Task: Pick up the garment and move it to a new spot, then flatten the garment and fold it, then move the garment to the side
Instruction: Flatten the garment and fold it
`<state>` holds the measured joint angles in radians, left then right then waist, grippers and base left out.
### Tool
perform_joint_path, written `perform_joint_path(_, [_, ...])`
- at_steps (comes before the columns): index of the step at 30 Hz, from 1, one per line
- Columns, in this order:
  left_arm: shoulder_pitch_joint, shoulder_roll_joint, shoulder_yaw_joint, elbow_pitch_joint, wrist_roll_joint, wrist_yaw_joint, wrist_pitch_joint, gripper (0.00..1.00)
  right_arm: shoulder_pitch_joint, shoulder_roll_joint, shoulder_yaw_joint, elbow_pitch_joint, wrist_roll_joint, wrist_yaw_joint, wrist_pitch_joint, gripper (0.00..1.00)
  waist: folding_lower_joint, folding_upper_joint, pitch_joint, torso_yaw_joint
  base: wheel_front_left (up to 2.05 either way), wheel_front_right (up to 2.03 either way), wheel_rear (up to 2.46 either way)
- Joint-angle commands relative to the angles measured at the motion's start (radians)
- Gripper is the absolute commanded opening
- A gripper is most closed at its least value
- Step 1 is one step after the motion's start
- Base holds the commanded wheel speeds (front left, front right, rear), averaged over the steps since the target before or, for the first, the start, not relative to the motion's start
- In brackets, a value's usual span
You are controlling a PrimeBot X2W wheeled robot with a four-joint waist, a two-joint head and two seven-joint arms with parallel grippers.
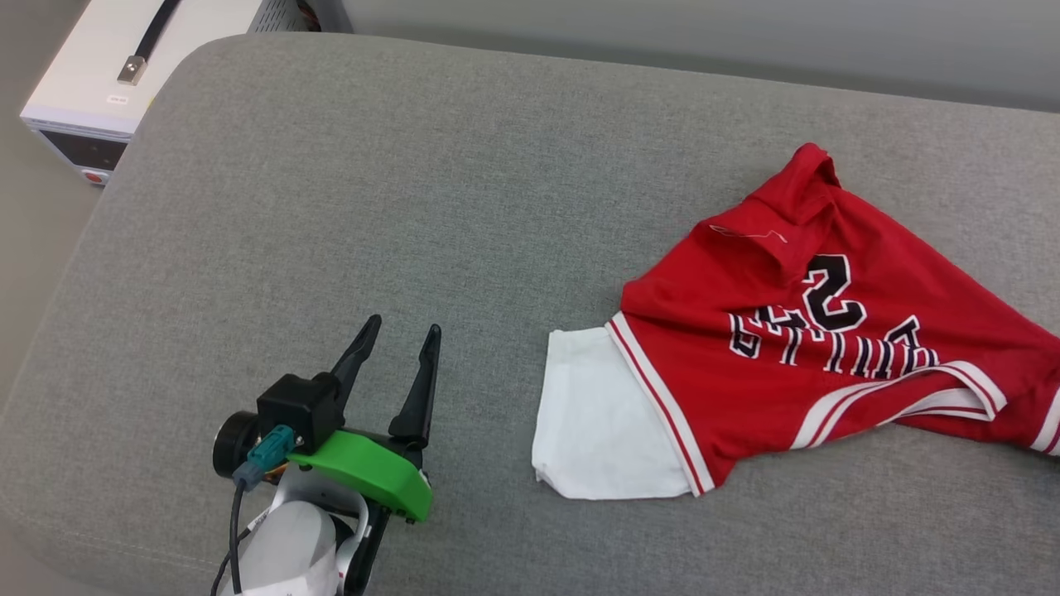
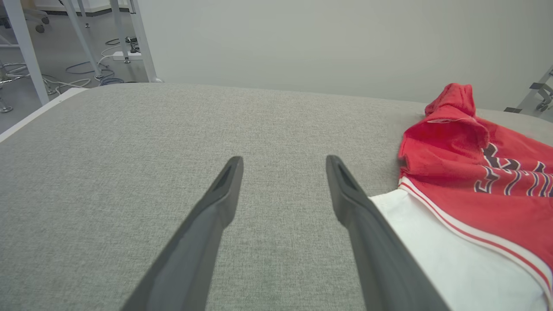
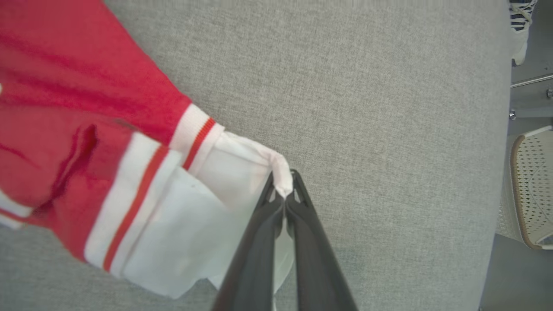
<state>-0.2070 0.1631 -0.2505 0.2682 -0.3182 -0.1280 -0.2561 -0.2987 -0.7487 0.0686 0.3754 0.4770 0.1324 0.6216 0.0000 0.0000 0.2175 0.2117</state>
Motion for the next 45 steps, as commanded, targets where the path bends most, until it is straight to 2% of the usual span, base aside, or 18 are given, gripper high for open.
perform_joint_path(1, [-0.015,0.001,0.0,0.0,-0.004,-0.002,-0.006,1.0,-0.023,-0.006,-0.002,0.019,-0.013,-0.002,-0.015,0.0,0.0,0.0,0.004,0.001,0.0,0.0,0.0])
perform_joint_path(4, [-0.02,0.0,-0.002,0.003,-0.003,-0.002,-0.006,1.0,-0.044,0.007,0.011,0.067,-0.017,-0.002,-0.034,0.0,0.0,0.0,0.008,0.005,0.0,0.0,0.0])
perform_joint_path(5, [-0.021,-0.001,-0.003,0.004,-0.003,-0.002,-0.006,1.0,-0.052,0.016,0.011,0.078,-0.017,-0.002,-0.05,0.71,0.0,0.0,0.008,0.007,0.0,0.0,0.0])
perform_joint_path(6, [-0.022,-0.002,-0.003,0.005,-0.004,-0.002,-0.006,1.0,-0.058,0.024,0.009,0.086,-0.017,-0.002,-0.064,1.0,0.0,0.0,0.007,0.007,0.0,0.0,0.0])
perform_joint_path(12, [-0.009,-0.001,-0.003,0.015,-0.008,-0.002,-0.006,1.0,-0.073,0.079,-0.001,0.084,0.005,-0.002,-0.197,1.0,0.0,0.0,-0.025,-0.009,0.0,0.0,0.0])
perform_joint_path(20, [0.019,-0.01,0.008,0.001,-0.044,-0.002,-0.006,1.0,-0.012,0.154,-0.017,-0.058,0.029,-0.002,-0.476,1.0,0.0,0.0,-0.09,-0.065,0.0,0.0,0.0])
perform_joint_path(26, [0.054,-0.016,0.016,-0.014,-0.069,-0.002,-0.006,1.0,0.119,0.257,-0.068,-0.179,0.018,-0.002,-0.676,1.0,0.0,0.0,-0.133,-0.1,0.0,0.0,0.0])
perform_joint_path(30, [0.083,-0.023,0.012,-0.024,-0.076,-0.003,-0.006,1.0,0.215,0.333,-0.093,-0.243,-0.007,-0.002,-0.77,1.0,0.0,0.0,-0.152,-0.115,0.0,0.0,0.0])
perform_joint_path(36, [0.119,-0.03,-0.035,-0.012,-0.069,-0.003,0.003,1.0,0.314,0.435,-0.125,-0.312,-0.045,-0.002,-0.816,1.0,0.0,0.0,-0.166,-0.134,0.0,0.0,0.0])
perform_joint_path(40, [0.112,-0.035,-0.06,-0.052,-0.057,0.017,0.061,1.0,0.338,0.454,-0.132,-0.344,-0.06,-0.002,-0.805,1.0,0.0,0.0,-0.16,-0.141,0.0,0.0,0.0])
perform_joint_path(43, [0.102,-0.04,-0.078,-0.089,-0.069,0.041,0.182,1.0,0.34,0.453,-0.146,-0.362,-0.066,-0.002,-0.793,1.0,0.0,0.0,-0.152,-0.145,0.0,0.0,0.0])
perform_joint_path(45, [0.098,-0.039,-0.089,-0.112,-0.071,0.077,0.3,1.0,0.338,0.456,-0.154,-0.376,-0.071,-0.002,-0.784,1.0,0.0,0.0,-0.144,-0.148,0.0,0.0,0.0])
